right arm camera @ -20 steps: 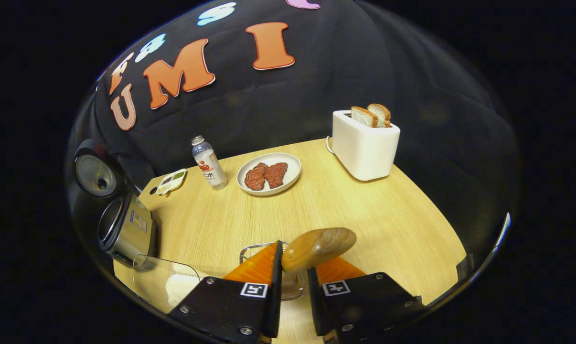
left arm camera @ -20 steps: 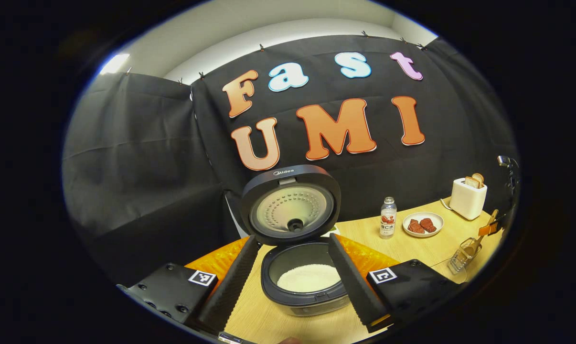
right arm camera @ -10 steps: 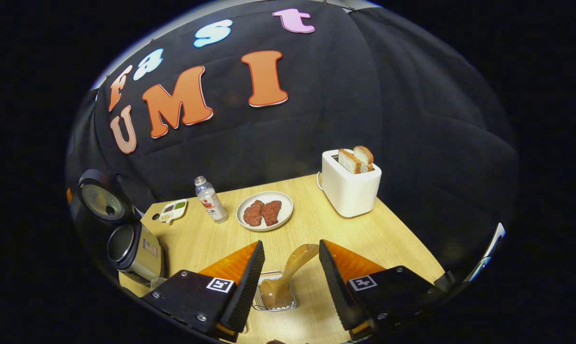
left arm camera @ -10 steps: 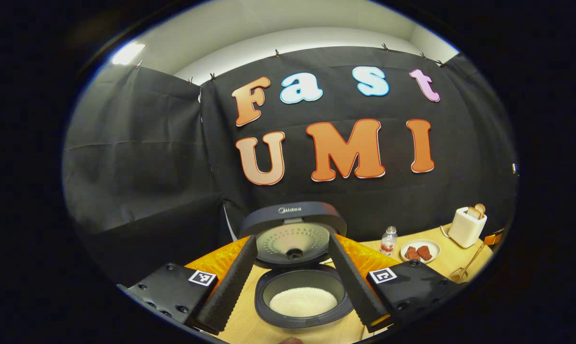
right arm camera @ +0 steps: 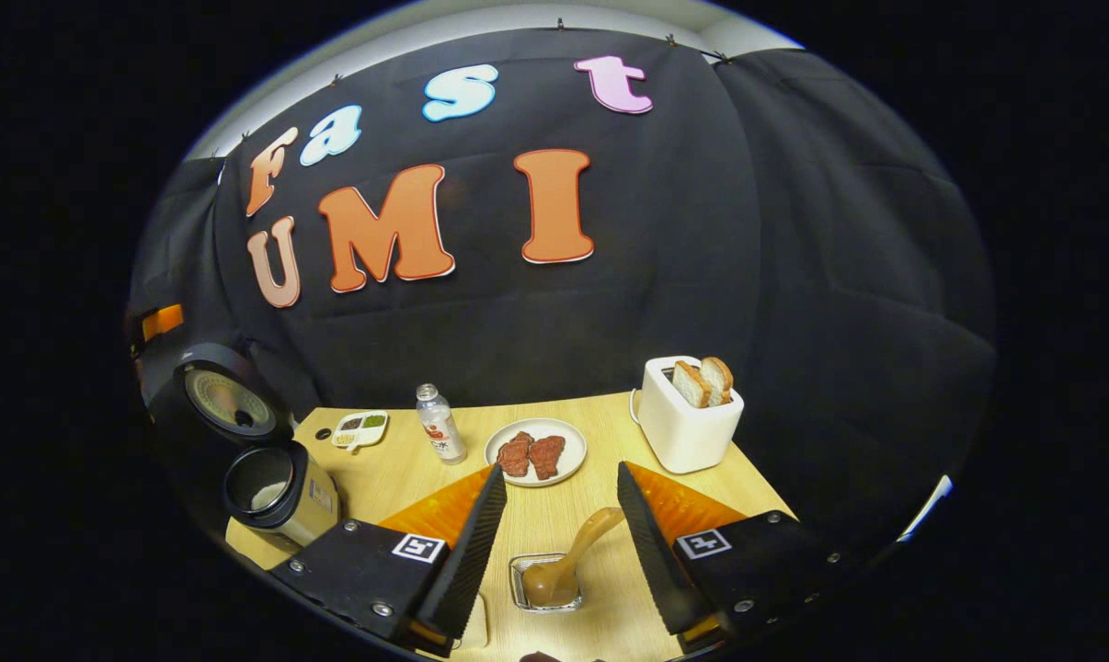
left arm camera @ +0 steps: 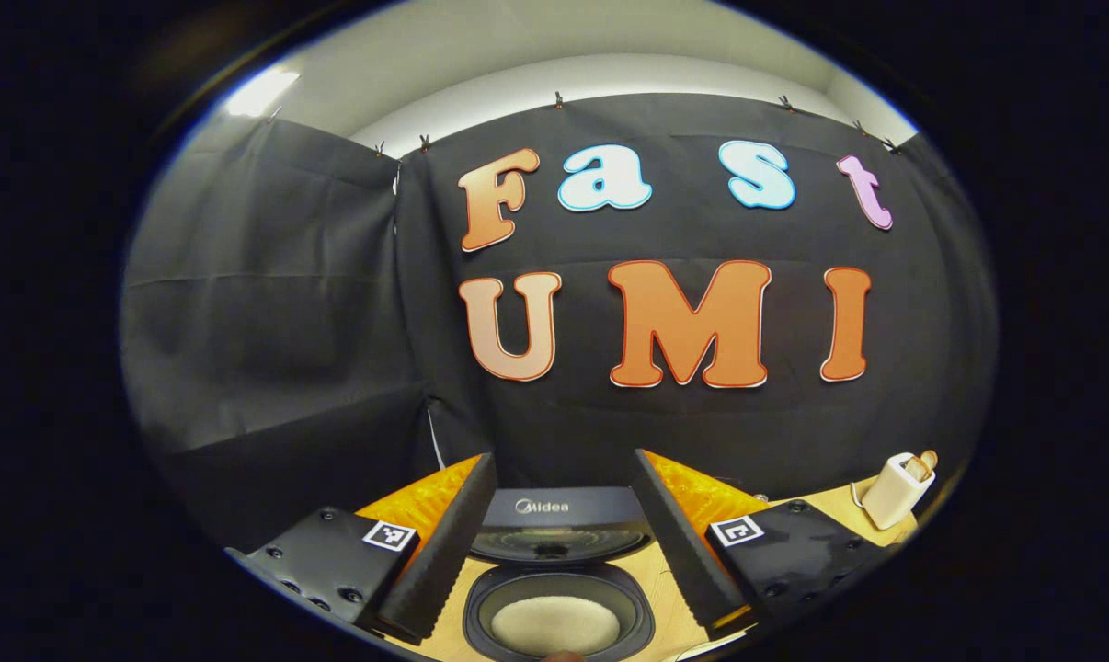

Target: Close the left gripper, press the button to open the rice cooker; take a wooden spoon from the chopstick holder with the right hand, scoop a spoonful of rice and pour it into the rice cooker, then put the wooden spoon back into the chopstick holder.

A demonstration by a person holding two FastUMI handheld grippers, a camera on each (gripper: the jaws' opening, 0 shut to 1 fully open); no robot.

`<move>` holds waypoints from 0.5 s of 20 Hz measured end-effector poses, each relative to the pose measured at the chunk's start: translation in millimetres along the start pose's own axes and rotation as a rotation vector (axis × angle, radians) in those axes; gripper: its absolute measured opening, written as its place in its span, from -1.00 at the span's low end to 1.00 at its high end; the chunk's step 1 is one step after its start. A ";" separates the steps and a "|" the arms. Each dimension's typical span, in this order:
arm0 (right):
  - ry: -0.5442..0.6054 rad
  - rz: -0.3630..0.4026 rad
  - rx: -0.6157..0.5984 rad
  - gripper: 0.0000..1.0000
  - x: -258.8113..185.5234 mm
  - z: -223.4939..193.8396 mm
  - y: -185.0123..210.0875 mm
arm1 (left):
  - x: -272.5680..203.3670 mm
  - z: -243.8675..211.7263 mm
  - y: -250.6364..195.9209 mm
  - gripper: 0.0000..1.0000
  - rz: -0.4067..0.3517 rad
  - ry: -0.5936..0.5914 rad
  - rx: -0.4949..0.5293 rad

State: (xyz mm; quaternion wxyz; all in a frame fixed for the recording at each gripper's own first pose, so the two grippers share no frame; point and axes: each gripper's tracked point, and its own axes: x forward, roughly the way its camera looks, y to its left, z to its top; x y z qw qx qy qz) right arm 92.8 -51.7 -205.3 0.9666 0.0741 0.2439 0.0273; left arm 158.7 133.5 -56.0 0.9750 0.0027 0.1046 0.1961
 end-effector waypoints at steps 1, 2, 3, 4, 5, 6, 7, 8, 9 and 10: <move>-0.002 -0.001 -0.014 0.53 -1.6 2.7 1.8 | 12.6 -4.8 -1.1 1.00 0.011 0.029 -0.004; -0.004 0.001 -0.025 0.53 -3.2 4.5 4.2 | 22.9 -8.6 -1.9 0.89 0.021 0.054 -0.004; -0.002 0.003 -0.032 0.53 -4.9 5.7 7.2 | 33.3 -14.1 -4.2 0.89 0.029 0.078 0.002; 0.003 0.007 -0.041 0.53 -5.9 4.3 10.2 | 41.3 -23.1 -5.5 0.89 0.037 0.103 0.013; 0.009 0.005 -0.052 0.53 -6.4 3.3 10.8 | 47.6 -29.3 -4.6 1.00 0.042 0.127 0.024; 0.012 0.005 -0.060 0.53 -7.0 3.1 12.0 | 54.9 -39.6 -4.3 1.00 0.049 0.154 0.029; 0.015 0.000 -0.063 0.54 -6.4 3.9 12.9 | 61.6 -50.4 -3.3 1.00 0.049 0.191 0.034; 0.013 0.004 -0.060 0.53 -7.3 4.2 15.5 | 66.1 -52.0 1.4 0.89 0.066 0.189 0.047; 0.015 0.005 -0.056 0.53 -7.9 4.3 18.6 | 72.0 -56.5 4.0 0.94 0.069 0.198 0.053; 0.014 0.009 -0.056 0.53 -7.7 3.5 19.6 | 75.4 -58.5 4.0 1.00 0.062 0.198 0.052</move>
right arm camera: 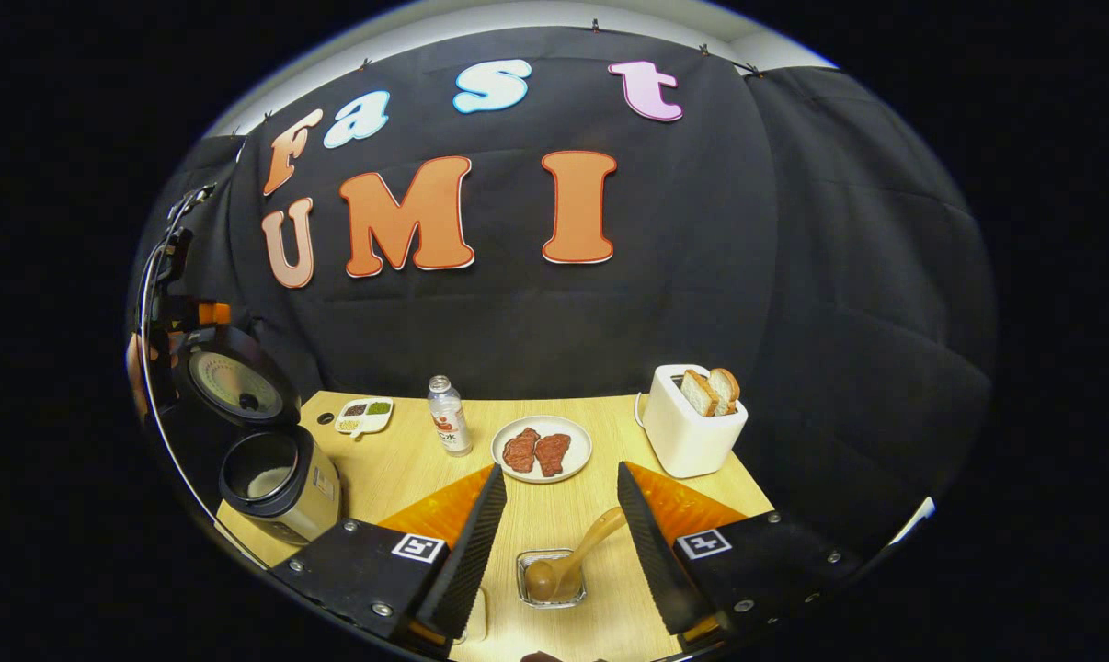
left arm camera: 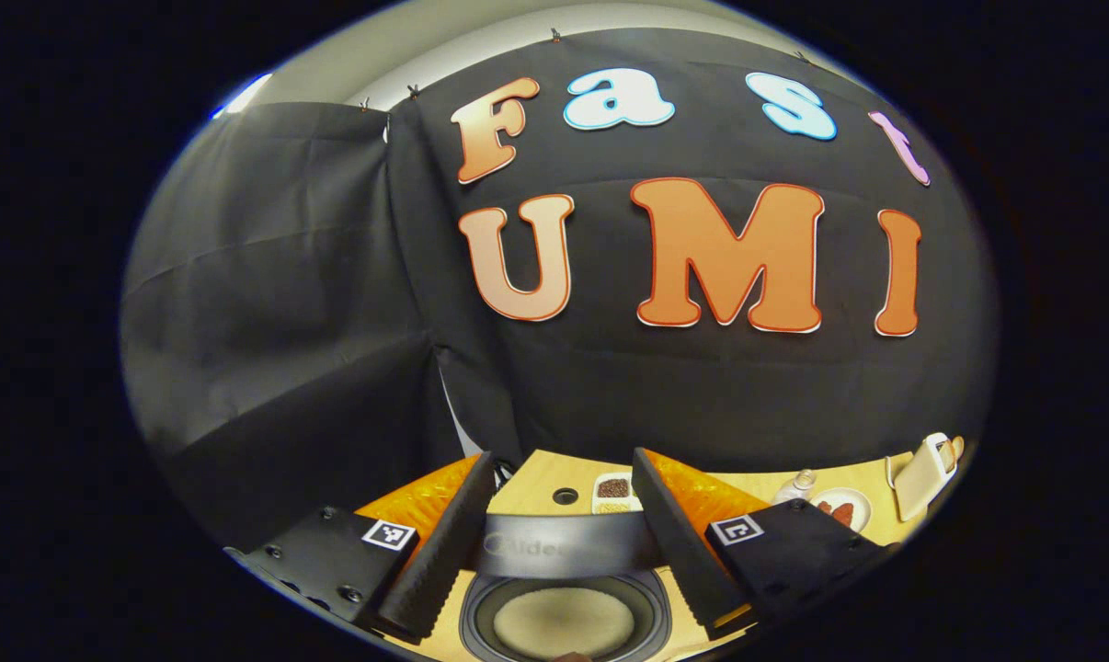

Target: Close the left gripper, press the button to open the rice cooker; take a wooden spoon from the chopstick holder with the right hand, scoop a spoonful of rice and pour it into the rice cooker, then put the wooden spoon back into the chopstick holder.

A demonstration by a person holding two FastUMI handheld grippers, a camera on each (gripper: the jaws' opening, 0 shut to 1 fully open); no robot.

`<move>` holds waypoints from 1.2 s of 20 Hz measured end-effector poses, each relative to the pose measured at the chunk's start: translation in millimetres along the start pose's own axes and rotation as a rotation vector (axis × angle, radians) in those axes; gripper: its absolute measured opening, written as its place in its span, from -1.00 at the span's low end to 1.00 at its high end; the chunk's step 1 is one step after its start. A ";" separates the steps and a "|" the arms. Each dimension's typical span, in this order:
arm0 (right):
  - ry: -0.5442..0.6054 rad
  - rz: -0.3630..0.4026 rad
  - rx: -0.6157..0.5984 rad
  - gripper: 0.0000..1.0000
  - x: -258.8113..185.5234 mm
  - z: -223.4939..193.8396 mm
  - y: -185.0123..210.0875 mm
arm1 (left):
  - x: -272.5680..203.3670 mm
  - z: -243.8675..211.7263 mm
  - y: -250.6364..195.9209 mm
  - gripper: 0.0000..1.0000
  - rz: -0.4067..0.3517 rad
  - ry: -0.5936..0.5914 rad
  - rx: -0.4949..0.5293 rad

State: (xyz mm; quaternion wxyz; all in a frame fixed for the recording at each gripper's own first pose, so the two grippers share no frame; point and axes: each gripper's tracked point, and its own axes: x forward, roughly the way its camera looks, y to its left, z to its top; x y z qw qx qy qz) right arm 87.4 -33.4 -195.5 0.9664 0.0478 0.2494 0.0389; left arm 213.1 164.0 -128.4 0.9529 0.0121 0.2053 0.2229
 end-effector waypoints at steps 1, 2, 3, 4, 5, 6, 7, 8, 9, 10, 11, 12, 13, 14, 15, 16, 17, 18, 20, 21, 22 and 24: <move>0.003 0.000 -0.006 0.53 0.0 -0.8 1.8 | 4.1 3.4 0.7 0.89 -0.004 0.019 0.003; 0.004 -0.001 -0.011 0.53 0.4 -2.2 1.4 | 9.8 0.6 -1.7 1.00 -0.006 0.052 -0.003; 0.004 0.002 -0.012 0.53 0.3 -1.0 3.9 | 11.7 -5.9 -0.7 0.94 -0.009 0.101 -0.005; 0.003 0.006 -0.009 0.53 -0.6 0.1 6.4 | 8.5 -18.4 -1.7 0.89 -0.008 0.167 -0.010; -0.005 0.015 -0.003 0.54 -1.0 2.3 10.4 | 0.9 -30.9 -3.4 1.00 -0.004 0.217 -0.020; -0.009 0.022 0.004 0.53 -0.5 3.2 14.7 | -5.7 -44.7 -3.8 0.90 -0.004 0.253 -0.020; -0.006 0.039 0.011 0.53 1.5 3.2 20.5 | -14.8 -59.7 -5.7 0.90 -0.007 0.286 -0.027; 0.003 0.048 0.009 0.54 3.1 0.5 25.6 | -24.9 -77.5 -11.2 0.90 -0.026 0.338 -0.039; 0.006 0.055 0.002 0.54 4.1 -0.6 29.7 | -36.2 -101.2 -13.6 0.89 -0.032 0.404 -0.043; 0.001 0.064 -0.004 0.54 4.6 0.3 34.7 | -47.8 -119.2 -13.7 0.90 -0.041 0.461 -0.039; -0.001 0.078 -0.005 0.53 5.0 0.6 41.6 | -47.8 -138.6 -15.1 0.91 -0.050 0.463 -0.039; 0.006 0.095 -0.005 0.54 6.4 -2.6 48.5 | -53.4 -155.3 -14.9 0.92 -0.062 0.515 -0.029; 0.013 0.105 -0.009 0.54 7.2 -6.3 54.2 | -57.9 -167.6 -14.2 0.90 -0.070 0.541 -0.036; 0.016 0.115 -0.016 0.54 7.5 -9.1 57.7 | -62.5 -185.7 -15.2 0.90 -0.071 0.601 -0.043; 0.019 0.118 -0.028 0.54 7.7 -11.7 59.8 | -66.4 -202.7 -18.0 0.91 -0.072 0.649 -0.050; 0.021 0.122 -0.036 0.54 7.0 -14.5 61.7 | -65.5 -218.0 -18.6 0.92 -0.075 0.698 -0.044; 0.024 0.125 -0.041 0.55 6.7 -16.5 62.9 | -68.9 -226.1 -18.9 0.92 -0.078 0.737 -0.039; 0.027 0.126 -0.041 0.54 6.3 -18.3 62.8 | -66.2 -210.2 -21.5 0.92 -0.091 0.677 -0.012; 0.033 0.120 -0.030 0.55 6.3 -20.6 57.8 | -62.4 -221.4 -27.6 0.97 -0.095 0.714 0.000; 0.033 0.119 -0.018 0.54 5.5 -20.1 55.5 | -62.0 -223.2 -28.3 1.00 -0.089 0.712 -0.010; 0.031 0.116 -0.009 0.53 4.6 -19.5 54.3 | -58.0 -219.2 -29.8 0.99 -0.087 0.695 -0.013; 0.022 0.115 -0.001 0.54 2.3 -16.3 52.4 | -54.0 -220.5 -29.1 1.00 -0.088 0.662 0.009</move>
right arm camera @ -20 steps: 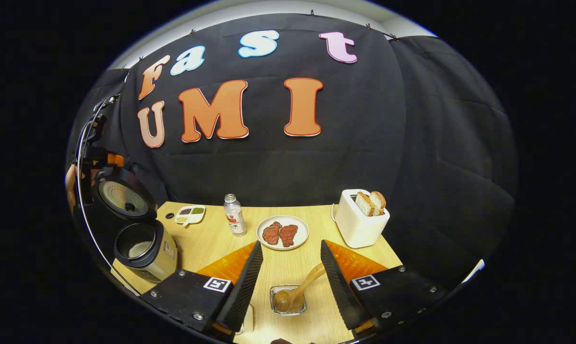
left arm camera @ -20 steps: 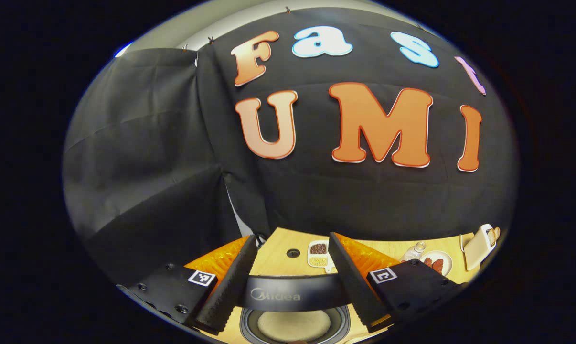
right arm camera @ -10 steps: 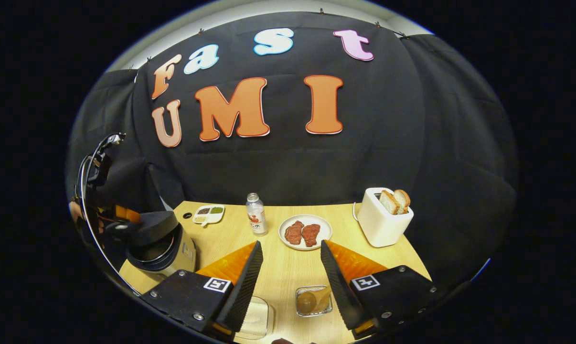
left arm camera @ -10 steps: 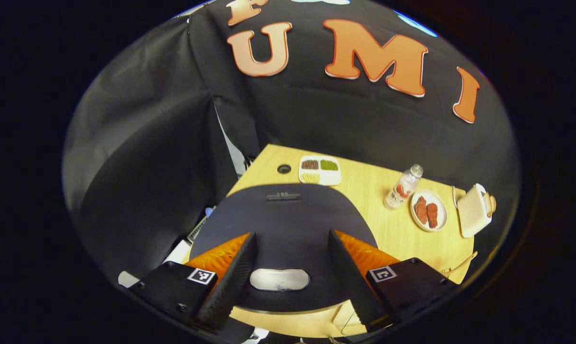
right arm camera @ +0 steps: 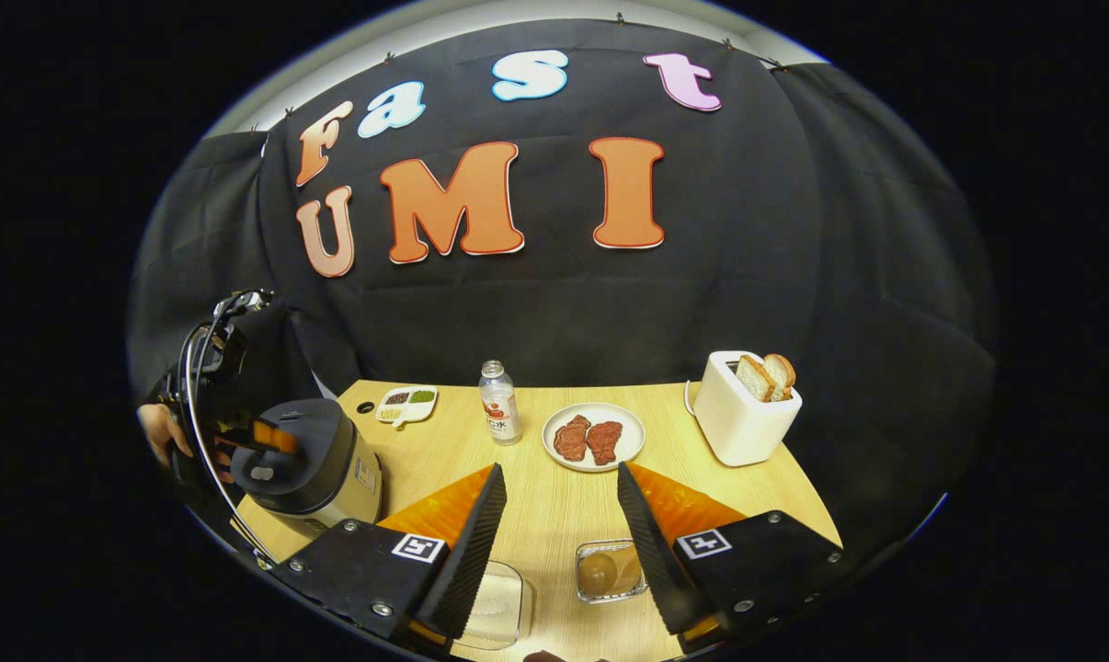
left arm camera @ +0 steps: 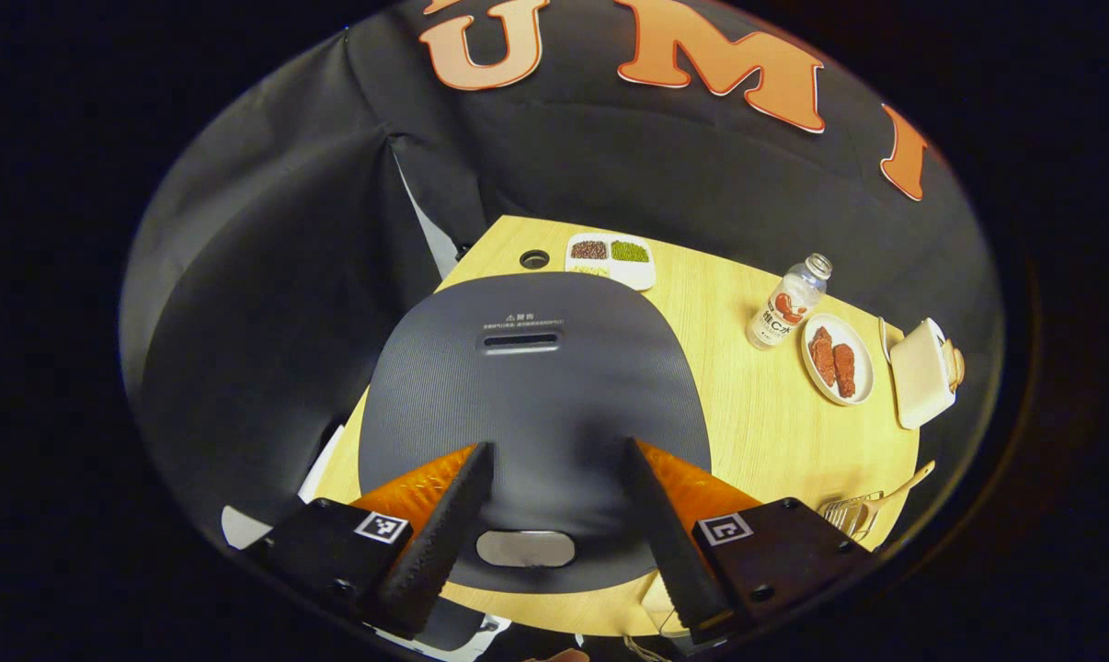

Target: Close the left gripper, press the button to open the rice cooker; take a wooden spoon from the chopstick holder with the right hand, scoop a spoonful of rice and pour it into the rice cooker, then put the wooden spoon back into the chopstick holder.

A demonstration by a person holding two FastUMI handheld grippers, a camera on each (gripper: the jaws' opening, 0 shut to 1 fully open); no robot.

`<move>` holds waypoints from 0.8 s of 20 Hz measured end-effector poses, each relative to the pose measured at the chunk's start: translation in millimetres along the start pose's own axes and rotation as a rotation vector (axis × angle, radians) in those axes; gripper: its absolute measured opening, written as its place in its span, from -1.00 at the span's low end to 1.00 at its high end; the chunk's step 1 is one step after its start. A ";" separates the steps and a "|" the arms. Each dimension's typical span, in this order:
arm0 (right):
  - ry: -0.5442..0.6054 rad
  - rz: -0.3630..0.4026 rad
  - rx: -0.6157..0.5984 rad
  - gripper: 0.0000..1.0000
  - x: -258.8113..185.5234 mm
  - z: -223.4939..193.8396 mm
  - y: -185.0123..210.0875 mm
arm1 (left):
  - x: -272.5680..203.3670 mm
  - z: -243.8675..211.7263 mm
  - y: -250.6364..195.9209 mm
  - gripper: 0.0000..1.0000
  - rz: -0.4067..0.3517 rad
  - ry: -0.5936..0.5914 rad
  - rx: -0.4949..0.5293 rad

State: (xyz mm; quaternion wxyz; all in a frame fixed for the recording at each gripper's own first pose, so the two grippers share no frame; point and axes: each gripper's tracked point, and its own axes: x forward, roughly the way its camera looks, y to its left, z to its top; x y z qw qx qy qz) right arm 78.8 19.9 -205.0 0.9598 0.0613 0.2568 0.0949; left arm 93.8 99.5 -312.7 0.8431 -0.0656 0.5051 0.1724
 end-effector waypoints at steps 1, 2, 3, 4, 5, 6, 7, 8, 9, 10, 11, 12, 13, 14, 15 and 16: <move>-0.003 0.002 0.003 0.53 -2.1 0.5 1.1 | 2.7 -0.9 -2.1 0.99 0.000 -0.021 0.004; -0.012 0.000 0.005 0.53 -3.7 3.6 1.1 | -0.1 -0.6 -4.2 0.99 0.005 -0.047 0.002; -0.020 0.001 0.007 0.53 -5.5 6.1 2.0 | -1.9 -2.2 -7.0 1.00 0.006 -0.070 0.012; -0.032 -0.001 0.006 0.53 -7.4 10.7 3.7 | -4.0 -1.8 -8.5 0.98 -0.002 -0.094 0.018; -0.048 -0.002 0.001 0.53 -11.0 15.1 5.1 | -9.9 1.2 -13.0 0.96 -0.018 -0.120 0.015; -0.065 -0.002 -0.007 0.53 -13.0 20.9 8.4 | -18.2 9.1 -17.0 0.97 -0.035 -0.171 0.018; -0.083 -0.003 -0.016 0.53 -15.7 27.7 11.1 | -31.1 21.9 -18.6 0.97 -0.039 -0.240 0.038; -0.102 0.002 -0.024 0.53 -19.5 33.4 15.9 | -44.5 35.3 -19.7 0.97 -0.043 -0.310 0.062; -0.124 0.003 -0.034 0.53 -22.2 41.2 19.1 | -62.0 48.2 -26.5 0.97 -0.062 -0.379 0.079; -0.146 0.003 -0.045 0.53 -25.5 49.5 22.5 | -79.9 57.7 -34.6 0.97 -0.083 -0.436 0.084; -0.168 0.000 -0.056 0.54 -29.5 57.3 25.6 | -96.1 65.2 -41.0 1.00 -0.108 -0.484 0.084; -0.193 0.004 -0.066 0.53 -35.6 64.9 29.4 | -112.7 70.1 -43.6 0.96 -0.125 -0.526 0.082; -0.219 0.006 -0.076 0.53 -41.3 73.2 33.7 | -129.2 76.9 -47.2 0.98 -0.146 -0.571 0.082; -0.245 0.010 -0.088 0.53 -45.6 81.6 36.8 | -144.2 84.0 -49.4 1.00 -0.160 -0.618 0.081; -0.271 0.012 -0.101 0.53 -50.9 89.7 40.2 | -160.2 91.5 -51.0 0.98 -0.175 -0.665 0.080; -0.294 0.012 -0.110 0.53 -55.7 96.8 43.1 | -175.6 96.6 -51.0 0.96 -0.190 -0.710 0.079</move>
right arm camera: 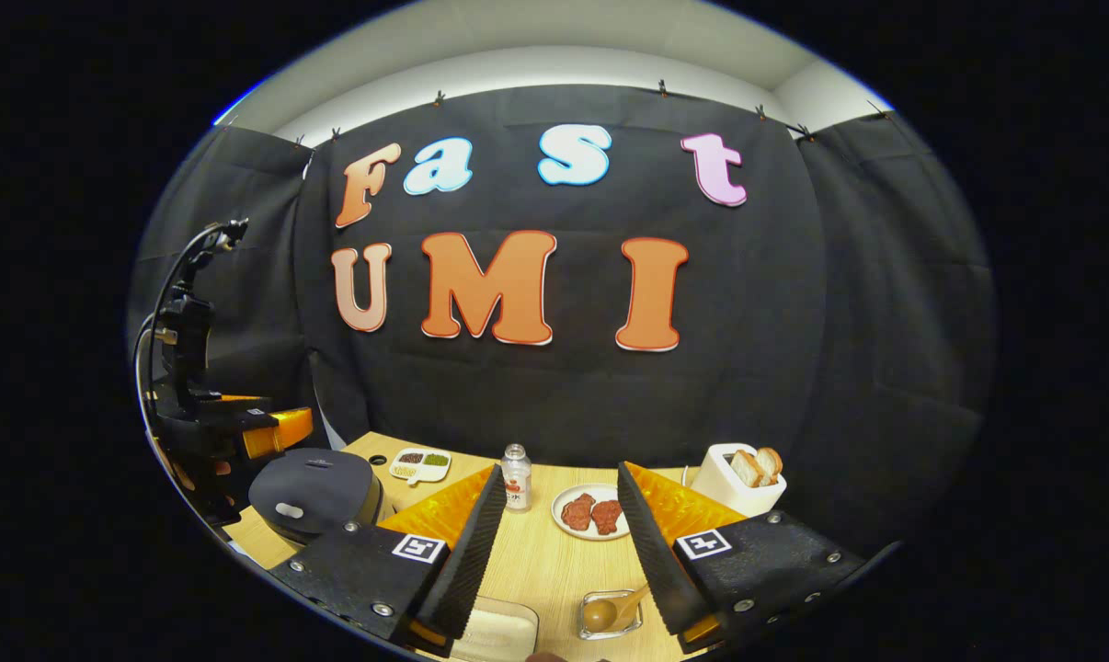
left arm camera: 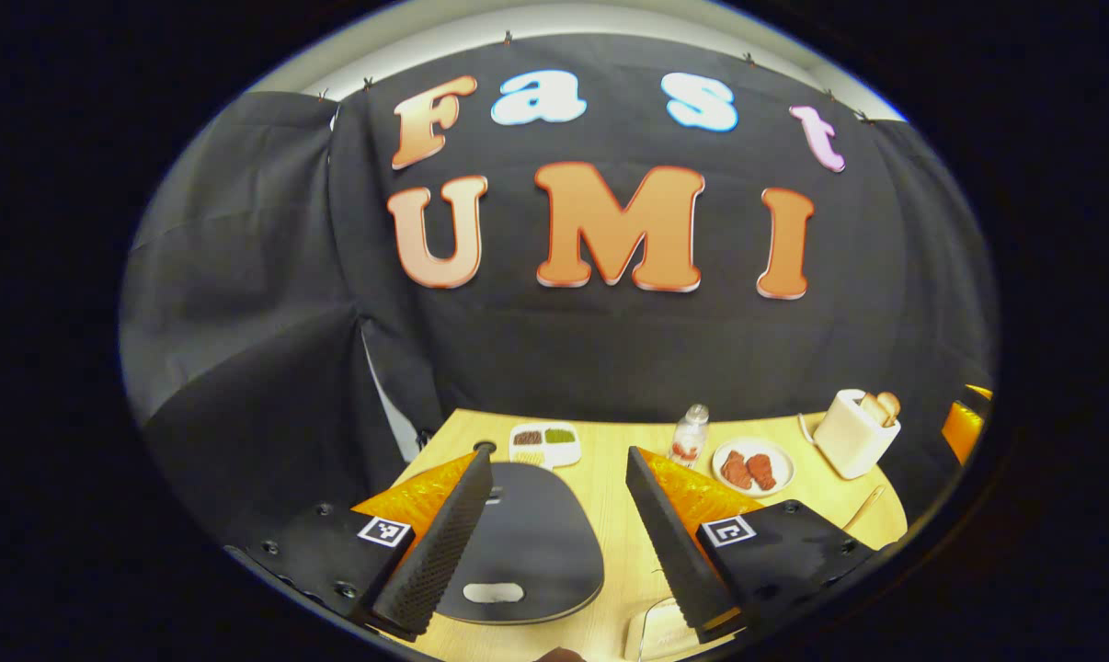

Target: Close the left gripper, press the button to open the rice cooker; take a wooden spoon from the chopstick holder with the right hand, scoop a spoonful of rice and pour it into the rice cooker, then put the wooden spoon back into the chopstick holder.

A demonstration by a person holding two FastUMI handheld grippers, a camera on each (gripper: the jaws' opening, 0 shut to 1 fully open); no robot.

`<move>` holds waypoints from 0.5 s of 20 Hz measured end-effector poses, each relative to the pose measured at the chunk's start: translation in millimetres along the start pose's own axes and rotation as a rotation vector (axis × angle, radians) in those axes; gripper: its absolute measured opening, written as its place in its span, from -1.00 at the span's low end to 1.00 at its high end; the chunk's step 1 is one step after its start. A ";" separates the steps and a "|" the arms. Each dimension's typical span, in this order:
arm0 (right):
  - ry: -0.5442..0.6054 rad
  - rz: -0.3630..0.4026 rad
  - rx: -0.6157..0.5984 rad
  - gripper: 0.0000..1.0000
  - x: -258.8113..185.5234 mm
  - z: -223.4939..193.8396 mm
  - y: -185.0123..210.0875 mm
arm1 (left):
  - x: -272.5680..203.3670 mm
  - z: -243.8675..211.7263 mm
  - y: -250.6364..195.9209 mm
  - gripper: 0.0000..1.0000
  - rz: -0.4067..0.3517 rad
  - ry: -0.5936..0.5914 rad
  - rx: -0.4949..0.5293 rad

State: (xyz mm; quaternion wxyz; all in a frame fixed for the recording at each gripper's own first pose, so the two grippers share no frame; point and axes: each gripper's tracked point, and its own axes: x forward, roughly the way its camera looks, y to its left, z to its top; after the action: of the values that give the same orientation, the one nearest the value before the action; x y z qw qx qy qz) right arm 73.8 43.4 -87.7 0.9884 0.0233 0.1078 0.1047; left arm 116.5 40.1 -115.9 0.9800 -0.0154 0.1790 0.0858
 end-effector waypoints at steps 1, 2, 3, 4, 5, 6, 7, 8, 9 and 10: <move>-0.021 0.001 -0.009 0.54 -2.8 7.3 1.3 | -8.4 14.8 -3.5 0.98 -0.015 -0.040 -0.003; -0.045 -0.002 -0.016 0.53 -5.7 16.1 1.5 | -17.7 27.0 -7.9 0.96 -0.030 -0.078 -0.007; -0.068 0.000 -0.024 0.54 -7.6 24.6 2.5 | -21.9 34.1 -10.1 0.96 -0.046 -0.112 -0.014; -0.088 -0.003 -0.030 0.63 -8.8 31.4 2.6 | -24.7 42.0 -6.3 0.96 -0.057 -0.144 -0.017; -0.103 -0.002 -0.036 0.63 -10.9 37.1 2.4 | -31.5 51.1 -9.0 0.96 -0.068 -0.175 -0.016; -0.119 -0.004 -0.037 0.54 -15.2 42.6 1.9 | -39.8 57.0 -8.4 0.97 -0.071 -0.199 -0.013; -0.136 -0.001 -0.036 0.63 -17.1 48.0 3.0 | -45.1 62.8 -10.7 0.97 -0.080 -0.224 -0.012; -0.151 -0.002 -0.034 0.54 -18.7 51.6 3.1 | -50.1 65.6 -9.4 0.98 -0.081 -0.241 -0.009; -0.164 -0.002 -0.031 0.54 -18.6 53.1 2.8 | -55.4 66.8 -8.9 0.99 -0.080 -0.251 -0.008; -0.172 -0.007 -0.030 0.65 -19.4 55.1 1.1 | -59.3 65.7 -9.5 0.99 -0.082 -0.258 -0.008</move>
State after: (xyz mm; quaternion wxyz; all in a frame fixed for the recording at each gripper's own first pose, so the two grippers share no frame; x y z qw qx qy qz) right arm 67.1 39.1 -29.8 0.9946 0.0170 0.0209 0.1004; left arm 86.5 25.1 -33.5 0.9975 -0.0155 0.0504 0.0479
